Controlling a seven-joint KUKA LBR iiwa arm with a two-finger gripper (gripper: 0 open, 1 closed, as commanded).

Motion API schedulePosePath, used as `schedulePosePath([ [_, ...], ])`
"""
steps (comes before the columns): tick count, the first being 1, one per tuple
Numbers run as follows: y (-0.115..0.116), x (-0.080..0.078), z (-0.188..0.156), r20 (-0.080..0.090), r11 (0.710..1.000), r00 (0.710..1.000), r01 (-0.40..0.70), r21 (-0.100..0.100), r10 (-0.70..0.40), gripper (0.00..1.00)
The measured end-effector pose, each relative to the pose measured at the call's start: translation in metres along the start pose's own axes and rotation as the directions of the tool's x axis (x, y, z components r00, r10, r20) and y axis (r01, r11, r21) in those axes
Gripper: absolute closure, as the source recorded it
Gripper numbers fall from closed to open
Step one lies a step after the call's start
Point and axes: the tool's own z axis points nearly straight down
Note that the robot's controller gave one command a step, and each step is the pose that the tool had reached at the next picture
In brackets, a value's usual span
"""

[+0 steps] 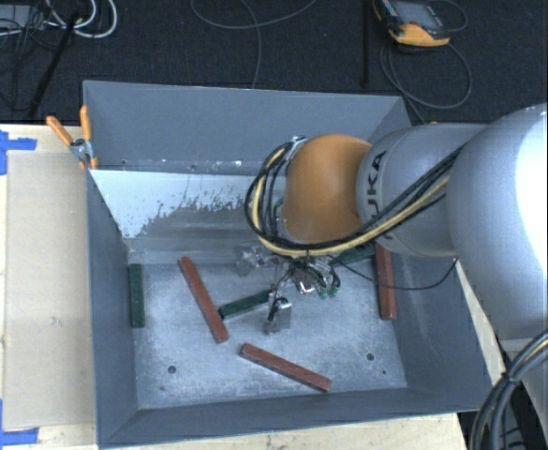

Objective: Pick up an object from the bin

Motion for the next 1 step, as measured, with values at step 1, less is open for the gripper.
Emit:
schedulePosePath([
  [1,-0.0031,-0.0008,-0.0025,0.004,1.0,1.0,-0.002,0.004,0.002,1.0],
])
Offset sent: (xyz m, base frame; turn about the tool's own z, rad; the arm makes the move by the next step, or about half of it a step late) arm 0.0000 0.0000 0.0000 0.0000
